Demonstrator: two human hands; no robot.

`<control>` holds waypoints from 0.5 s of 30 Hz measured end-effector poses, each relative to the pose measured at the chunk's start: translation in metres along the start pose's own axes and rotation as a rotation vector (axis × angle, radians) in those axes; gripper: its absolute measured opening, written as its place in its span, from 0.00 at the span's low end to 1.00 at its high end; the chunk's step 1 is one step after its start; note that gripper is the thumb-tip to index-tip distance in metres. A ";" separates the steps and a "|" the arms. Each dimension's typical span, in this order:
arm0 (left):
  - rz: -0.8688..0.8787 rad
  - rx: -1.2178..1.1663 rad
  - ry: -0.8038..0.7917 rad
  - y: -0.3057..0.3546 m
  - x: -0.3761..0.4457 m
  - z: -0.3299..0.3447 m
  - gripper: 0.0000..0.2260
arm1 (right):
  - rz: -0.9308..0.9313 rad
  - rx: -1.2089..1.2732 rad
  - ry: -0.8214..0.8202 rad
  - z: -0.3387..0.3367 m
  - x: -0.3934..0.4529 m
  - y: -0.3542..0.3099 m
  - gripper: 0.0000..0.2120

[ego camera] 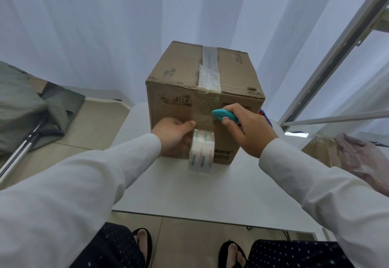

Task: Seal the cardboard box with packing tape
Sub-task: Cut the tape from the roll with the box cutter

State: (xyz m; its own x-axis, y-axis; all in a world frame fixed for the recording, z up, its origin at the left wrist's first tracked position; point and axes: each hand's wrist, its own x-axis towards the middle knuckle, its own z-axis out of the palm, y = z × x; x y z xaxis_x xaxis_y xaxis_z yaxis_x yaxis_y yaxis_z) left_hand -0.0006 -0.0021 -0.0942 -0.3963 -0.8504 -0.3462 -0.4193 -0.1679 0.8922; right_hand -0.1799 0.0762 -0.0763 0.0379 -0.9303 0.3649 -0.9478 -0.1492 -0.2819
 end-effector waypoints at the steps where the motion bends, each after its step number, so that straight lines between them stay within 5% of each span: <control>1: 0.038 0.026 0.045 -0.001 0.002 -0.001 0.16 | -0.009 0.000 0.001 0.001 0.001 -0.001 0.13; 9: 0.363 0.726 0.376 0.002 0.006 -0.003 0.13 | -0.099 -0.027 -0.060 0.001 0.002 -0.012 0.12; 15: 0.430 0.839 0.411 0.006 0.010 -0.002 0.13 | -0.098 0.012 -0.146 0.005 -0.001 -0.012 0.13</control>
State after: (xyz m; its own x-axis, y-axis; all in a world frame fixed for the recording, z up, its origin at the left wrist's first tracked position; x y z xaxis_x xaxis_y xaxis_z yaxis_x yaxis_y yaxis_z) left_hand -0.0051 -0.0125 -0.0919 -0.4040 -0.8876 0.2213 -0.8061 0.4598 0.3725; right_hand -0.1674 0.0771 -0.0777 0.1760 -0.9497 0.2590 -0.9334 -0.2446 -0.2626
